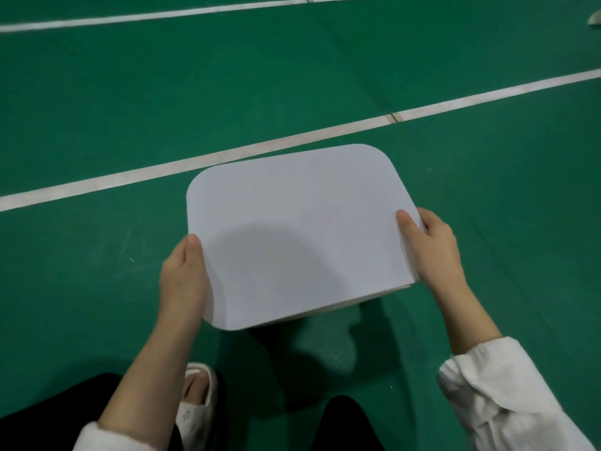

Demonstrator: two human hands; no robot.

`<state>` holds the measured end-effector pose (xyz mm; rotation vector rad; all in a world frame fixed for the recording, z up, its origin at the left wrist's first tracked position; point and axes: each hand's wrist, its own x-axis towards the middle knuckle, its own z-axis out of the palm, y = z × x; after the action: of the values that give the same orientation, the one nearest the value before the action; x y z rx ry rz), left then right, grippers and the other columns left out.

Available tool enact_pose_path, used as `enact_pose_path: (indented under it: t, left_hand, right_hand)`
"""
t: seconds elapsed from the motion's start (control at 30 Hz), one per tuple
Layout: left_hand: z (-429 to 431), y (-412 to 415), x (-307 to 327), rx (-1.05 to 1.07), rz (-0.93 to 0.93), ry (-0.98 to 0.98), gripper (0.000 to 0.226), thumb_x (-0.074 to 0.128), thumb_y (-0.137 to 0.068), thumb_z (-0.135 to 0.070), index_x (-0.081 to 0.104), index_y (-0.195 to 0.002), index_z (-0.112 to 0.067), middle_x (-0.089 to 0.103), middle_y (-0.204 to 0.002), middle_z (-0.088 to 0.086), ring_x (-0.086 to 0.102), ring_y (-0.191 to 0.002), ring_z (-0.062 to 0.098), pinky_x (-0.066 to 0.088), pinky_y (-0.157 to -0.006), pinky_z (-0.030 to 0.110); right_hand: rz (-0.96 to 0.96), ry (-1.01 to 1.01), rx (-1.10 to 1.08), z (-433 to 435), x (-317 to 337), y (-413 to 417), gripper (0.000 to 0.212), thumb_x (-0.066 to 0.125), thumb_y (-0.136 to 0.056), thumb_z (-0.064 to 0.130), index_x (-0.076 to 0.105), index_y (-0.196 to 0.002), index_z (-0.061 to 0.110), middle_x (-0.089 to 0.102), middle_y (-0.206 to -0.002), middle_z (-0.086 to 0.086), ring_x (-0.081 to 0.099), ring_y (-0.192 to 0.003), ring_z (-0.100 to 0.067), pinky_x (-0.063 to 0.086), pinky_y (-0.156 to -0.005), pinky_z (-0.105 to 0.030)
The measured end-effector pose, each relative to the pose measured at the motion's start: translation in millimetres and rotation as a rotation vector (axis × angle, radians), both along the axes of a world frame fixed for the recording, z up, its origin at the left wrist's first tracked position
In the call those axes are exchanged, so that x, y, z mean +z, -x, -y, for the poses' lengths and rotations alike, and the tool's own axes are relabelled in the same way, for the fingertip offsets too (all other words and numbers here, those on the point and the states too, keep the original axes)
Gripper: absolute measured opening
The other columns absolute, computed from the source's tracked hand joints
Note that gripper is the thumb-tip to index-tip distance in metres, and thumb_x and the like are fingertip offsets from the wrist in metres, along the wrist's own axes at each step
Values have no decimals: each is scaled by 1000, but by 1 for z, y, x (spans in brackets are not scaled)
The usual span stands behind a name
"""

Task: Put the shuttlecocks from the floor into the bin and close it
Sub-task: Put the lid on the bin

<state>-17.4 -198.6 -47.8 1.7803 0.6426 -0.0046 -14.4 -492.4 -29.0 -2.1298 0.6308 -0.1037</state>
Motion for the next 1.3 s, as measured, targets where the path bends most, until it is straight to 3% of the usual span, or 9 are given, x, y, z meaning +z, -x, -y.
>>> enact_pose_path:
  t: [0.17,0.3,0.47,0.6,0.67,0.93,1.1,1.2,1.3]
  left_hand:
    - [-1,3,-6,-23,40,-44,34,31,-99,-30,55,-88,-8,55,-75,-2,48,-66,11,36,-57,27]
    - [-4,1,-9,-47,26,-75,31,32,-98,-30,55,-93,-9,54,-78,-3,48,-68,11,35,-57,28]
    - [-12,-30,1,-107,14,-142,20,39,-91,-22,51,-104,-15,51,-83,-7,44,-70,8,32,-56,29]
    - [-12,-77,8,-114,7,-133,32,41,-93,-35,53,-115,-16,58,-104,-2,51,-86,14,38,-72,30]
    - [-11,-97,9,-122,-7,-102,34,40,-95,-35,55,-118,-15,57,-116,0,49,-97,15,35,-82,26]
    - [-19,-116,-13,-168,-12,-94,26,39,-97,-35,57,-103,-17,56,-104,0,49,-95,16,32,-81,26]
    - [-14,-124,-9,-147,-3,-134,31,38,-97,-28,54,-120,-14,57,-113,5,50,-97,19,36,-82,26]
    - [-8,-116,-14,-238,124,-505,34,36,-97,-19,48,-128,-13,51,-123,13,45,-112,30,37,-92,37]
    - [9,-99,-19,-398,410,-987,28,50,-87,-14,55,-115,-9,53,-114,16,47,-104,34,38,-86,43]
  right_hand:
    - [46,-26,-17,-3,-11,6,26,50,-92,33,60,-109,16,62,-93,4,56,-79,-13,38,-60,-18]
    - [0,16,-14,-5,-12,1,32,48,-92,35,57,-114,14,64,-102,-2,55,-82,-18,39,-62,-24]
    - [-83,355,81,-14,-1,-27,57,44,-93,35,26,-143,14,37,-146,-11,37,-130,-30,33,-102,-39]
    - [-19,559,313,-39,-5,-70,59,38,-95,41,20,-146,20,15,-155,-10,14,-143,-27,13,-117,-42]
    - [-65,608,377,-48,-12,-87,59,33,-95,46,18,-147,23,11,-157,-9,8,-144,-26,7,-117,-46]
    - [-108,750,387,-56,-31,-97,58,19,-95,49,15,-148,25,8,-157,-7,1,-145,-25,-2,-116,-48]
    - [-123,766,393,-58,-28,-103,58,20,-95,49,16,-147,24,9,-157,-8,3,-145,-25,-1,-116,-49]
    - [-113,784,379,-58,-29,-100,58,21,-95,48,17,-147,23,11,-157,-9,4,-145,-26,1,-116,-50]
    - [-68,786,360,-58,-32,-93,56,24,-96,47,22,-146,21,15,-156,-11,7,-144,-27,2,-116,-50]
